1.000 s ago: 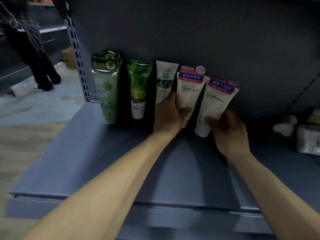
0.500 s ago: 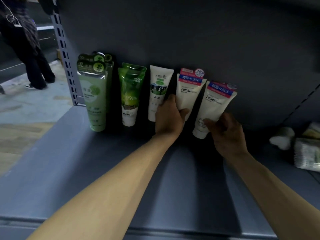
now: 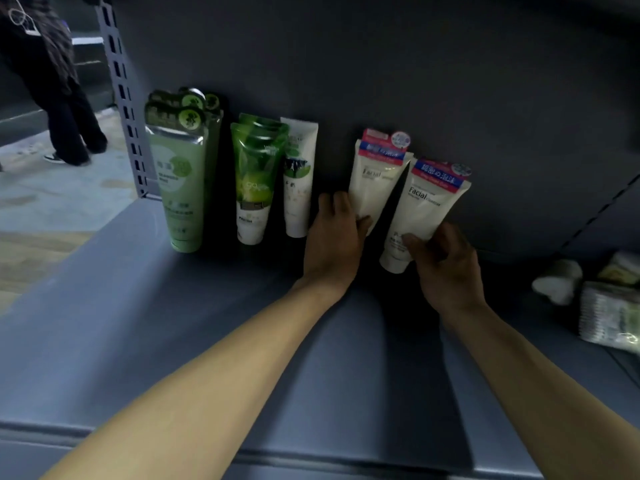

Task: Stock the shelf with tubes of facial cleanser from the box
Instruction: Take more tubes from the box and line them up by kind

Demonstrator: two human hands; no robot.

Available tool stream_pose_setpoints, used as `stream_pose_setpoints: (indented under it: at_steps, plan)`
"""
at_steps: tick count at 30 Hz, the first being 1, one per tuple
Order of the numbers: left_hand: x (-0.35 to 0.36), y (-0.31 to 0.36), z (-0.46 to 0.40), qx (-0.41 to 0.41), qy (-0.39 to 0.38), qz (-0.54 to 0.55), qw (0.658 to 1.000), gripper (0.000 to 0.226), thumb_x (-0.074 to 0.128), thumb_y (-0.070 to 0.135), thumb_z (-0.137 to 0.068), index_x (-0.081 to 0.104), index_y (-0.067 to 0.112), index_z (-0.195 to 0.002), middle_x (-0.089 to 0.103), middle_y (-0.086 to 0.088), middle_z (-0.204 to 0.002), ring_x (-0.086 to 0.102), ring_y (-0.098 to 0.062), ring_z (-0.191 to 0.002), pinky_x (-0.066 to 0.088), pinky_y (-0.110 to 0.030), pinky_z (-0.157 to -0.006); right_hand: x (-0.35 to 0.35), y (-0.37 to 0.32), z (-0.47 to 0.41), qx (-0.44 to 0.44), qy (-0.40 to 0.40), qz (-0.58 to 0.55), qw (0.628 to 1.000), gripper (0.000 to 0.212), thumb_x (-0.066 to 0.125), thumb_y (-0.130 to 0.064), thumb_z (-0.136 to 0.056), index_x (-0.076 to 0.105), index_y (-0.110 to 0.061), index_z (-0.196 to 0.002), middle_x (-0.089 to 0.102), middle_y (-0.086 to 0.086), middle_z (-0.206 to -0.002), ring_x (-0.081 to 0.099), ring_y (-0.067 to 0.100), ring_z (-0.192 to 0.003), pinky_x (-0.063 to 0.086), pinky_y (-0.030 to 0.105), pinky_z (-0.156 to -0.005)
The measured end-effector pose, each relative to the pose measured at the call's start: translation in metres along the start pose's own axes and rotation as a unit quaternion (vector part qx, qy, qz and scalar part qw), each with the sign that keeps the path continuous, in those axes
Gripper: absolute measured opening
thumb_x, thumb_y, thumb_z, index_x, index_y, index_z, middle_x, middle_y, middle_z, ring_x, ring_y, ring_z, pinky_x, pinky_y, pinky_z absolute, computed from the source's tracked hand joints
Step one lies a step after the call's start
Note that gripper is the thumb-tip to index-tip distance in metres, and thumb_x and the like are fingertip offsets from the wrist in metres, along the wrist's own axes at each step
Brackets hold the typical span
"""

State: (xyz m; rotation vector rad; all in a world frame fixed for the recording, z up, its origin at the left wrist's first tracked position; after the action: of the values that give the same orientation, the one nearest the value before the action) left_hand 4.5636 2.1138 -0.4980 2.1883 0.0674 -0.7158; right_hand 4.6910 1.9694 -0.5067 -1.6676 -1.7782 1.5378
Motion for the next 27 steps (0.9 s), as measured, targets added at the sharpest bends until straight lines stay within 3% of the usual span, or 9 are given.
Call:
stream_pose_setpoints:
  at_steps: [4, 7, 14, 20, 27]
  plan:
    - [-0.004, -0.002, 0.002, 0.012, 0.022, 0.011, 1.000, 0.040, 0.064, 0.027, -0.092, 0.051, 0.001, -0.119, 0.054, -0.017, -0.119, 0.055, -0.032, -0.106, 0.046, -0.040, -0.082, 0.001, 0.000, -0.002, -0.011, 0.010, 0.020, 1.000, 0.025, 0.070, -0.035, -0.087, 0.062, -0.018, -0.105, 0.067, -0.013, -0.090, 0.064, 0.002, -0.081, 0.051, 0.027, -0.070]
    - [-0.006, -0.001, 0.005, 0.031, 0.020, 0.014, 0.999, 0.041, 0.068, 0.023, -0.088, 0.049, 0.003, -0.118, 0.057, -0.016, -0.117, 0.056, -0.030, -0.108, 0.049, -0.041, -0.083, 0.003, 0.002, 0.001, -0.013, 0.019, -0.001, 1.000, 0.025, 0.069, -0.035, -0.089, 0.062, -0.018, -0.106, 0.066, -0.013, -0.091, 0.062, -0.007, -0.073, 0.049, 0.018, -0.065]
    - [-0.005, 0.002, 0.010, 0.048, 0.015, -0.026, 0.998, 0.042, 0.062, 0.027, -0.092, 0.046, 0.004, -0.123, 0.054, -0.014, -0.123, 0.058, -0.032, -0.109, 0.048, -0.041, -0.080, 0.003, 0.001, 0.008, -0.019, 0.035, -0.006, 0.999, 0.026, 0.068, -0.035, -0.090, 0.062, -0.017, -0.106, 0.064, -0.012, -0.094, 0.063, 0.006, -0.088, 0.052, 0.028, -0.077]
    - [-0.003, 0.002, 0.009, 0.040, 0.003, -0.044, 0.998, 0.041, 0.060, 0.026, -0.094, 0.044, 0.004, -0.125, 0.051, -0.014, -0.125, 0.057, -0.033, -0.109, 0.048, -0.041, -0.079, 0.003, -0.002, 0.011, -0.013, 0.036, -0.016, 0.999, 0.025, 0.068, -0.032, -0.090, 0.062, -0.015, -0.107, 0.063, -0.018, -0.090, 0.061, -0.002, -0.084, 0.052, 0.028, -0.078]
    - [-0.001, 0.003, 0.011, 0.031, -0.012, -0.076, 0.997, 0.042, 0.057, 0.029, -0.096, 0.044, 0.003, -0.126, 0.052, -0.016, -0.125, 0.058, -0.033, -0.109, 0.046, -0.037, -0.078, 0.006, 0.000, 0.015, -0.004, 0.017, -0.068, 0.998, 0.019, 0.066, -0.026, -0.092, 0.063, -0.016, -0.109, 0.064, -0.018, -0.091, 0.060, -0.012, -0.081, 0.049, 0.014, -0.072]
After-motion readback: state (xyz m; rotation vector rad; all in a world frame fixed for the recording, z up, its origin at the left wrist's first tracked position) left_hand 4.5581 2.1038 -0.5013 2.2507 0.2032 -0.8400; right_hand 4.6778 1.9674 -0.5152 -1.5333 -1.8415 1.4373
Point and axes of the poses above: each hand's wrist, its own z-axis away from the middle knuckle, its own x-axis out of the palm, y = z × x, the point moved 9 cm from there along -z, towards the middle knuckle
